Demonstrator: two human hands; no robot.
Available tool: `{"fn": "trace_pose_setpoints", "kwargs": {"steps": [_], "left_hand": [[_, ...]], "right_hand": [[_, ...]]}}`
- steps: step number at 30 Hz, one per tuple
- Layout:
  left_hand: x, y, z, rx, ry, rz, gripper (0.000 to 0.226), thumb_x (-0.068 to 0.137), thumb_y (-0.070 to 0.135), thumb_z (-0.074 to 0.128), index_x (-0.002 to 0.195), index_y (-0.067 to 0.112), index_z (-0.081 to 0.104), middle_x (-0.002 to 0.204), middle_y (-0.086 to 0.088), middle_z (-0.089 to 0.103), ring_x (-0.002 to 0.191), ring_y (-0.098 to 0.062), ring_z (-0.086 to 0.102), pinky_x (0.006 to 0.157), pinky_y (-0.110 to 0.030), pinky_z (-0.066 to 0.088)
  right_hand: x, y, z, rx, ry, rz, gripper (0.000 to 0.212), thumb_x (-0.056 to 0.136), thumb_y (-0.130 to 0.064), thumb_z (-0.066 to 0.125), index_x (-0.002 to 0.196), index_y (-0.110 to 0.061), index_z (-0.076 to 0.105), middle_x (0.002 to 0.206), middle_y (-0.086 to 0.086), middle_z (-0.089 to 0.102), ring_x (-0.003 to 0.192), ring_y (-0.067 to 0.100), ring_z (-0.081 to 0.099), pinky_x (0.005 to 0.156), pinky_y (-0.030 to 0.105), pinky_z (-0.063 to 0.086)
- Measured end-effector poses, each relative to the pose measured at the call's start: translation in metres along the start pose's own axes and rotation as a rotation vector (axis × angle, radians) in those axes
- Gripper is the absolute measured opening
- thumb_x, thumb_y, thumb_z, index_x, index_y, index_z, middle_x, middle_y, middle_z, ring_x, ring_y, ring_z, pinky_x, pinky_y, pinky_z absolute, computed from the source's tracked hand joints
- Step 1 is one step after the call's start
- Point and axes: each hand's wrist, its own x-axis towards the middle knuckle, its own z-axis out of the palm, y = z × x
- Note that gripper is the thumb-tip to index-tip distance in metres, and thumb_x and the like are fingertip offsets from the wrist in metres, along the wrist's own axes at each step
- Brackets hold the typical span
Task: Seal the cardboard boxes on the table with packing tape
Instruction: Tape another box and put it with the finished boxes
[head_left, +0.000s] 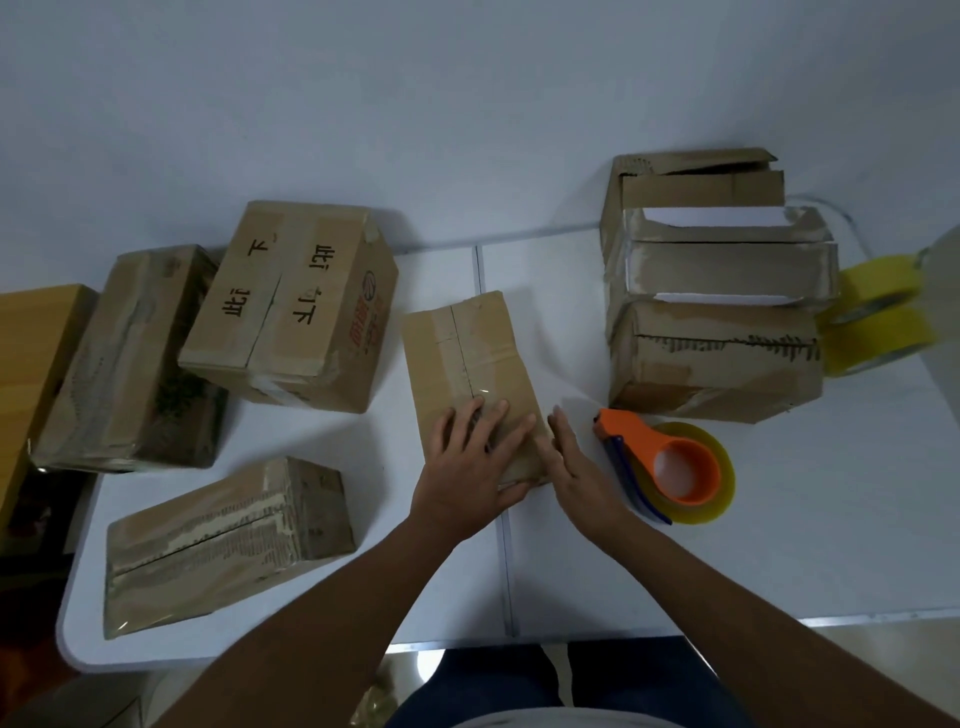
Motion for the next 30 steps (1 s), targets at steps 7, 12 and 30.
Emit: {"fn": "trace_pose_setpoints", "kwargs": {"steps": [7, 12, 30], "left_hand": [[0.001, -0.002, -0.001, 0.003, -0.014, 0.002, 0.072, 0.09, 0.072, 0.04, 0.15, 0.031, 0.04, 0.148, -0.008, 0.047, 0.136, -0.034, 0.042, 0.109, -0.054, 0.033], [0.001, -0.001, -0.003, -0.005, -0.015, 0.008, 0.076, 0.088, 0.074, 0.04, 0.15, 0.031, 0.039, 0.147, -0.007, 0.047, 0.136, -0.034, 0.041, 0.108, -0.055, 0.034], [-0.007, -0.035, -0.05, -0.571, 0.014, -0.036, 0.046, 0.102, 0.054, 0.037, 0.143, 0.037, 0.046, 0.153, 0.008, 0.031, 0.139, -0.015, 0.028, 0.112, -0.041, 0.024]], "right_hand": [[-0.008, 0.012, 0.016, -0.182, -0.012, -0.058, 0.066, 0.103, -0.035, 0.04, 0.156, -0.022, 0.002, 0.159, 0.002, 0.026, 0.138, 0.014, 0.04, 0.106, 0.022, 0.036], [-0.011, 0.009, 0.012, -0.211, -0.018, -0.062, 0.068, 0.102, -0.034, 0.046, 0.156, -0.023, 0.006, 0.149, -0.005, 0.038, 0.131, 0.014, 0.047, 0.097, 0.017, 0.038], [-0.037, -0.005, -0.008, -0.878, 0.023, -0.236, 0.088, 0.09, -0.038, 0.068, 0.155, -0.015, 0.013, 0.155, 0.003, 0.034, 0.134, 0.021, 0.045, 0.106, 0.034, 0.044]]}}
